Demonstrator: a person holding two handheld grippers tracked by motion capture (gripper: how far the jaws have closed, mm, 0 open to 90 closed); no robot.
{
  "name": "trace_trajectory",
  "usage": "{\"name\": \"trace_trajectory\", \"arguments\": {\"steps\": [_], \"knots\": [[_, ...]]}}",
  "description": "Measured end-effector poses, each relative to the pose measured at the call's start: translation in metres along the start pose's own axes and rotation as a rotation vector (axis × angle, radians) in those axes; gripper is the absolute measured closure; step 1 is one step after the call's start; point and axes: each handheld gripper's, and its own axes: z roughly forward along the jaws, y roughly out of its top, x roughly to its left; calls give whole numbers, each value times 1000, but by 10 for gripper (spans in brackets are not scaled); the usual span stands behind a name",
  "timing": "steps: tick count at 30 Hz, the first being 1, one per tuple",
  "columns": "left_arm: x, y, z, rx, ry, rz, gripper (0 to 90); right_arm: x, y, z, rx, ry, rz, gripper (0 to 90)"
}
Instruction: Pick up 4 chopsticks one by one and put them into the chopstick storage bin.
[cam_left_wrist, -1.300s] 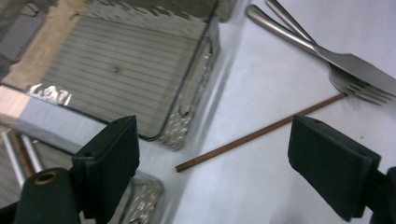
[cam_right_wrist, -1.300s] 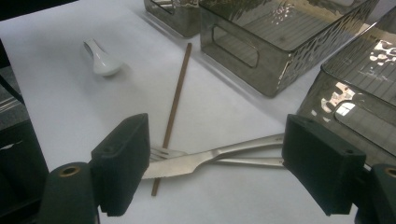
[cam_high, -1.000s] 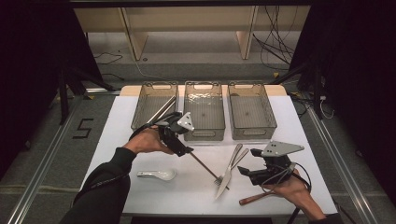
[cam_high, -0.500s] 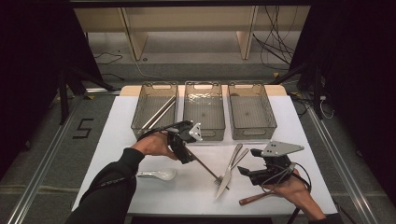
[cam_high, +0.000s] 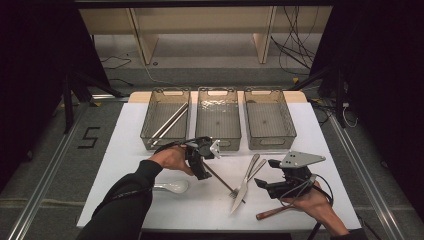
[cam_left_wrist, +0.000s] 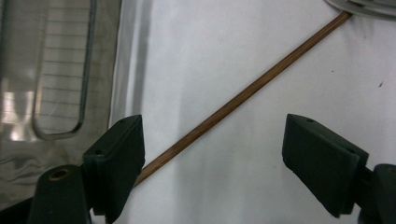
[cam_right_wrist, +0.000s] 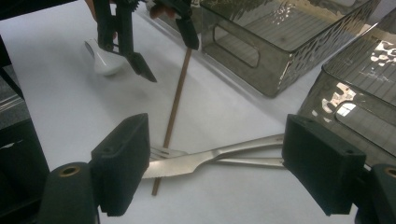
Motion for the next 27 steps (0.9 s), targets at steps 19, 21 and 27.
{"name": "trace_trajectory", "arguments": {"steps": [19,21,27], "knots": [[8,0,25,30,-66,-13,259,0,0,0,2,7,-4,246],[9,0,26,36,-73,-7,271,0,0,0,3,7,-3,246],[11,2,29,55,-100,-6,306,0,0,1,3,9,-3,247]]}}
